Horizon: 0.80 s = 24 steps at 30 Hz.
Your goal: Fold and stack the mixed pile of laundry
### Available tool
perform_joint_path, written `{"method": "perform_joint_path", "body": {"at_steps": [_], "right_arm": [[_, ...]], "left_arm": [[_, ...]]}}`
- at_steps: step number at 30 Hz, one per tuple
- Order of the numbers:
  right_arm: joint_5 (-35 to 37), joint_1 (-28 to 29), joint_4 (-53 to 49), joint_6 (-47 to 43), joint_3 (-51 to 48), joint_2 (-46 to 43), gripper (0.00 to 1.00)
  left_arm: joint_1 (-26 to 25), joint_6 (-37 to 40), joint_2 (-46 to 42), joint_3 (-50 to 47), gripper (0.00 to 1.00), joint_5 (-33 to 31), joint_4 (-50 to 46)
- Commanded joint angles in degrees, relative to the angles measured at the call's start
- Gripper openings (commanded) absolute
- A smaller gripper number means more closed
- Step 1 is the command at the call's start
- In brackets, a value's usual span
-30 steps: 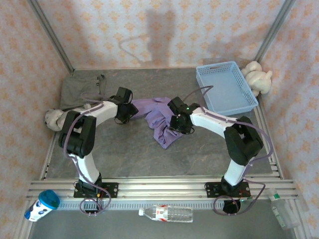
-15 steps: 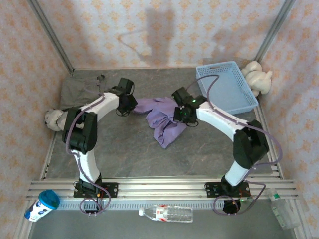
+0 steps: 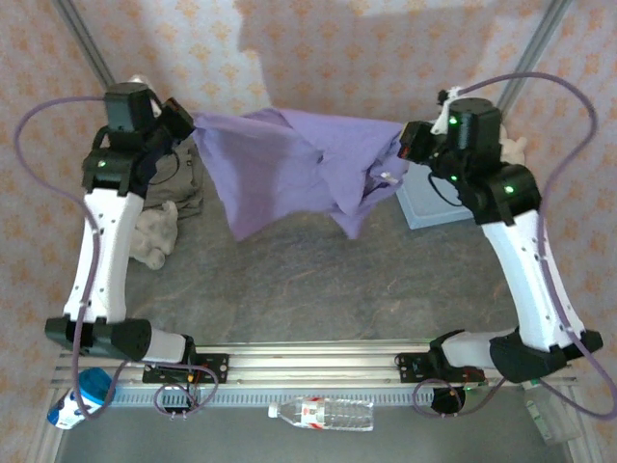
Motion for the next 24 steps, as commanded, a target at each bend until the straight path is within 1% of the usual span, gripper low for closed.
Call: {"method": "perform_joint_path", "body": {"at_steps": [1, 3, 6, 8, 11, 12, 14, 17, 19, 22, 24], "right_arm": [[-0.50, -0.91, -2.72, -2.02, 2.08, -2.11, 0.00], [-0.73, -1.07, -2.31, -0.28, 1.30, -3.36, 0.00], [-4.73, -1.04, -1.10, 3.26, -0.76, -4.79, 0.00], [-8.96, -1.12, 0.40, 5.29, -2.05, -5.23, 0.00], [-18.57, -1.05, 5.64, 10.10, -4.23, -8.47, 0.00], [-20.72, -1.07, 6.85, 11.89, -4.36, -8.97, 0.00], [-22.51, -1.12, 7.21, 13.98, -3.41, -9.27, 0.00], [-22.59, -1.06, 7.22, 15.63, -2.28, -8.71, 0.00], [-20.94, -1.04, 7.38, 16.96, -2.16, -7.78, 0.00], [-18.99, -1.08, 9.34, 18.42, -1.98, -5.09, 0.00], [-15.84, -1.73, 10.55, 17.72, -2.01, -1.31, 0.00]], "left_arm": [[1.09, 3.23, -3.84, 0.00, 0.00, -4.30, -4.06], [1.89, 2.95, -5.74, -0.50, 0.00, -2.95, -4.45], [1.87, 2.48, -8.54, -0.98, 0.00, -1.54, -5.73], [1.90, 2.13, -10.98, -1.41, 0.00, -1.52, -6.28], [1.87, 1.71, -15.29, -0.65, 0.00, -1.40, -6.59], [1.88, 1.75, -16.41, 0.39, 0.00, -1.23, -6.77], [1.88, 1.71, -17.62, 2.77, 0.00, -1.34, -7.36], [1.87, 1.32, -17.17, 6.10, 0.00, -0.52, -7.43], [1.87, 1.17, -15.78, 6.95, 0.00, -0.67, -6.89], [1.87, 0.58, -12.88, 6.43, 0.00, -2.29, -5.72], [1.87, 1.29, -9.51, 4.73, 0.00, -5.37, -3.61]]}}
